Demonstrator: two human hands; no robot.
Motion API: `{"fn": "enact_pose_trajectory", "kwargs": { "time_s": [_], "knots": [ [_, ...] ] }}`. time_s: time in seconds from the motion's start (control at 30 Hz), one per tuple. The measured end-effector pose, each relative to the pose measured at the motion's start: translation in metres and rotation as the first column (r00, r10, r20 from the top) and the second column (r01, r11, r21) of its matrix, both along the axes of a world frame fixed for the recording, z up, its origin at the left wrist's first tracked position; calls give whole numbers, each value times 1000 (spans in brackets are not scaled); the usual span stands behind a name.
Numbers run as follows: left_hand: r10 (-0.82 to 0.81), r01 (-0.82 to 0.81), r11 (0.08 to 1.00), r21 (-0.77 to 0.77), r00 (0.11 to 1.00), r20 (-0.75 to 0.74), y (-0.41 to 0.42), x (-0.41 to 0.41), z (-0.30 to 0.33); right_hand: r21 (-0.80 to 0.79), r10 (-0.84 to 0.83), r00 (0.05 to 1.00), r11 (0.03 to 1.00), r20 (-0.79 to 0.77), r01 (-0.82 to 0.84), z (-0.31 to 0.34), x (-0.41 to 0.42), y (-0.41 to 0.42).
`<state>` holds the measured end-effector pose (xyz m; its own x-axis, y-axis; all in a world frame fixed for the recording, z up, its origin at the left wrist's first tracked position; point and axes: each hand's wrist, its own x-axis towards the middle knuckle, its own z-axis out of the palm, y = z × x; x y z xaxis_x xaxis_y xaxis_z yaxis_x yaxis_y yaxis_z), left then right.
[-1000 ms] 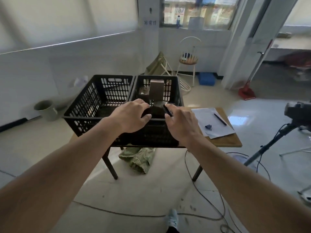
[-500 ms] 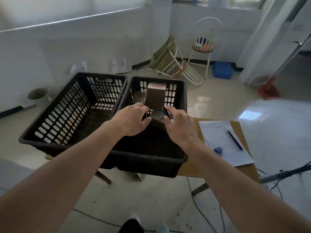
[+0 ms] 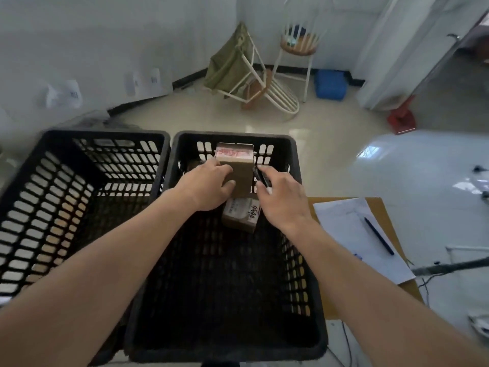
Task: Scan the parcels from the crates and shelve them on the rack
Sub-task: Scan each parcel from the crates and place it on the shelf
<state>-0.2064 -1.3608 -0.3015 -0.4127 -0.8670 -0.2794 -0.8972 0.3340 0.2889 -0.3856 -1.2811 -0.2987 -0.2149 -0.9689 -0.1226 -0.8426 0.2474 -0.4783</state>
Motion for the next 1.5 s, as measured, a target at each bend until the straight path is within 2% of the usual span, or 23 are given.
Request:
{"fn": "enact_pose_trajectory", "kwargs": {
  "time_s": [0.17,0.3,0.5,0.6,0.67,0.77,0.83,1.0,1.17,1.27,1.4,1.5],
  "knots": [
    [71,-73,997,-35,997,-41,-43,-12,-22,9,-23,1000,1000,-8,23,-12,-4,-34],
    [180,-179,984,14,979,-101,-61,-25,-35,14,-27,1000,1000,6,27,-17,-11,-48],
    [399,-375,917,138,861,-316,-69,-32,-37,1,12,1000,1000,26,-12,-22,-22,-53],
    [425,-345,891,296,862,-276,-62,-30,-25,-13,27,999,1000,39,-27,-22,-22,-54],
    [495,-364,823,437,837,-235,-53,-28,-21,-19,39,998,999,55,-38,-23,-23,-52],
    [636,-342,677,652,717,-285,-43,-23,-25,-23,60,995,998,75,-58,-23,-23,-48],
    [666,-293,647,704,667,-334,-39,-20,-31,-29,64,995,998,78,-62,-23,-23,-46],
    [731,-344,620,705,580,-360,-32,-23,-37,-34,75,995,997,68,-73,-22,-23,-39],
    [689,-415,713,565,567,-452,-21,-25,-47,-28,67,996,997,66,-65,-22,-22,-29],
    [707,-443,697,564,553,-440,-15,-21,-45,-10,59,994,998,88,-58,-20,-20,-21],
    [727,-409,641,650,596,-342,-10,-14,-31,-16,43,990,999,134,-42,-12,-15,-14],
    [689,-369,668,646,635,-349,-6,-5,-20,-44,29,985,999,172,-22,1,-9,-10]
  ]
}}
